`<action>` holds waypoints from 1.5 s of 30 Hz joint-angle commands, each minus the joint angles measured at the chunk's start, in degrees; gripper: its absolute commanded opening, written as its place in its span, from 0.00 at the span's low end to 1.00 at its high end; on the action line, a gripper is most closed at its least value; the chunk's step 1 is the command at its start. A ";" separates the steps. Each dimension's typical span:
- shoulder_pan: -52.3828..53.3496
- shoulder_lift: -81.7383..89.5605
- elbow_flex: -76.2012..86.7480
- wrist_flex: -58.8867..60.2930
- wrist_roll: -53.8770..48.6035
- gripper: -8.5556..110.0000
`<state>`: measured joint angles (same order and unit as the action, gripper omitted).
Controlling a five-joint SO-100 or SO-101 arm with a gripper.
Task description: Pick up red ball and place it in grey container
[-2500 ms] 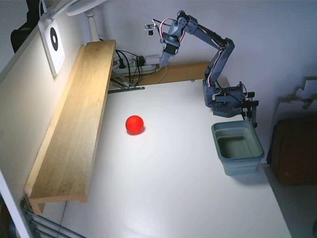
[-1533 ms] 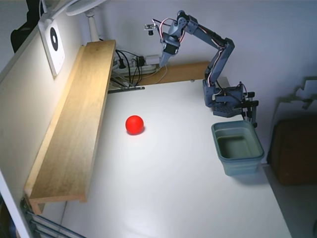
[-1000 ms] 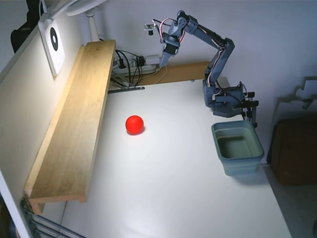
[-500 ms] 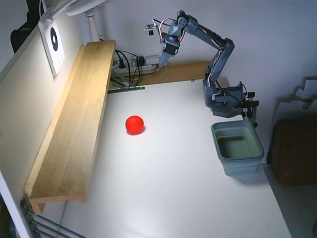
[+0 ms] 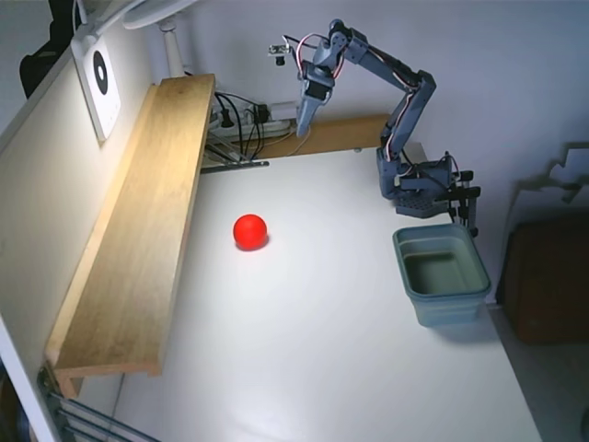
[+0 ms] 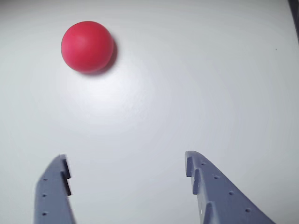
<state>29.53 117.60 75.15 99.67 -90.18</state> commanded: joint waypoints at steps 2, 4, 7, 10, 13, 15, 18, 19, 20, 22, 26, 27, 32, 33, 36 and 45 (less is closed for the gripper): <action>-0.21 1.64 0.61 0.33 0.18 0.39; -1.93 1.64 0.61 0.33 0.18 0.39; -3.71 1.64 0.61 0.33 0.18 0.39; -3.74 1.64 0.61 0.33 0.18 0.39; -3.74 1.64 0.61 0.33 0.18 0.39; -3.74 1.64 0.61 0.33 0.18 0.39; -3.74 1.64 0.61 0.33 0.18 0.39; -3.74 1.64 0.61 0.33 0.18 0.39; -3.74 1.65 0.62 0.33 0.18 0.39; -3.74 1.83 1.05 0.33 0.18 0.39; -3.74 3.26 4.34 0.33 0.18 0.39; -3.74 3.53 4.99 0.33 0.18 0.39; -3.74 3.88 5.79 0.33 0.18 0.39; -3.74 3.89 5.82 0.33 0.18 0.39; -3.74 2.82 5.59 0.08 0.18 0.39; -3.74 0.16 4.82 -1.88 0.18 0.39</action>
<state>24.96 117.07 81.04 97.91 -90.18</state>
